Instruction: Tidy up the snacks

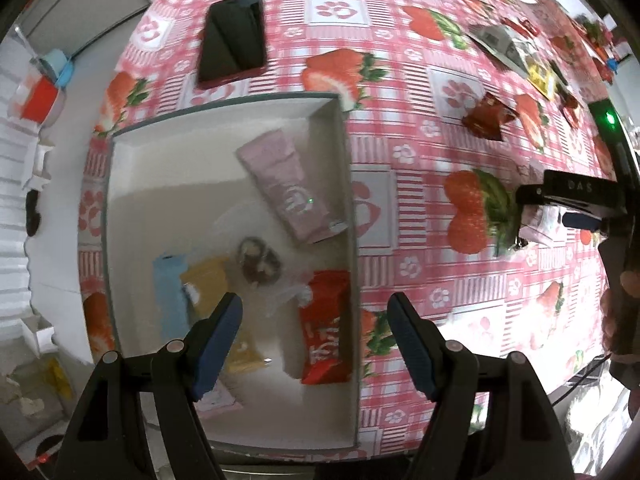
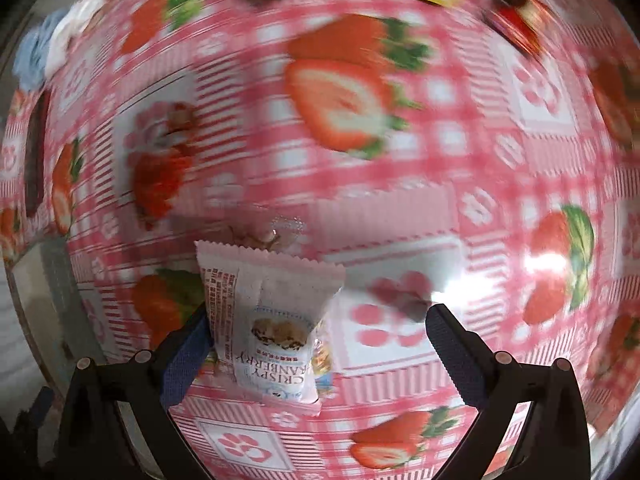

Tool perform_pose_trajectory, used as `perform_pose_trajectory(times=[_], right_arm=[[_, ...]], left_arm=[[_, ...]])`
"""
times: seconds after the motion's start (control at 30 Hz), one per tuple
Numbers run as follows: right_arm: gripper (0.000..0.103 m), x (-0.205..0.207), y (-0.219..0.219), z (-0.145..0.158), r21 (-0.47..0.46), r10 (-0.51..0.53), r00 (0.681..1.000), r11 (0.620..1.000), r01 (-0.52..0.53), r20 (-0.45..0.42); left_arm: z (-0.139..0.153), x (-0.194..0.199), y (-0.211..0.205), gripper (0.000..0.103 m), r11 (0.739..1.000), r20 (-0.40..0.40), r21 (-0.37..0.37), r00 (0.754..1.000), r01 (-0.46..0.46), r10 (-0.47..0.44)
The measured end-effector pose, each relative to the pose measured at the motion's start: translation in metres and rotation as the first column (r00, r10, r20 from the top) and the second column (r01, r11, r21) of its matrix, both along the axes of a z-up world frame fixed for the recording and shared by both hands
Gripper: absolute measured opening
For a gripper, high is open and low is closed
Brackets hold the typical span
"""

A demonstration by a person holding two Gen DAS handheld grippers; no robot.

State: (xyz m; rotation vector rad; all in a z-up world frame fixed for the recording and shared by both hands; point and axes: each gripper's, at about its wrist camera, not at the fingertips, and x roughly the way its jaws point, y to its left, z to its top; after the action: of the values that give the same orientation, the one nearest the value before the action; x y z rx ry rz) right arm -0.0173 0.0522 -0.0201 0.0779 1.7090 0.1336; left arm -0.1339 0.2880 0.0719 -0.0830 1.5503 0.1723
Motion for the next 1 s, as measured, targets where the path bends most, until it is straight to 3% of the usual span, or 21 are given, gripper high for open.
perform_pose_trajectory(times=[0.5, 0.63, 0.8, 1.0], right_arm=[[0.103, -0.074, -0.123, -0.001, -0.012, -0.198, 0.98, 0.98, 0.198, -0.006], [0.103, -0.087, -0.151, 0.008, 0.018, -0.237, 0.971, 0.971, 0.237, 0.007], [0.103, -0.103, -0.165, 0.021, 0.036, -0.2, 0.979, 0.979, 0.199, 0.029], [0.103, -0.102, -0.187, 0.036, 0.059, -0.186, 0.982, 0.981, 0.184, 0.039]], left_arm=[[-0.017, 0.038, -0.086, 0.079, 0.98, -0.029, -0.022, 0.98, 0.196, -0.196], [-0.015, 0.069, -0.102, 0.079, 0.974, 0.009, 0.003, 0.974, 0.228, -0.228], [-0.02, 0.123, -0.127, 0.08, 0.954, 0.056, 0.021, 0.953, 0.298, -0.299], [-0.049, 0.169, -0.153, 0.08, 0.922, 0.027, 0.047, 0.922, 0.384, -0.385]])
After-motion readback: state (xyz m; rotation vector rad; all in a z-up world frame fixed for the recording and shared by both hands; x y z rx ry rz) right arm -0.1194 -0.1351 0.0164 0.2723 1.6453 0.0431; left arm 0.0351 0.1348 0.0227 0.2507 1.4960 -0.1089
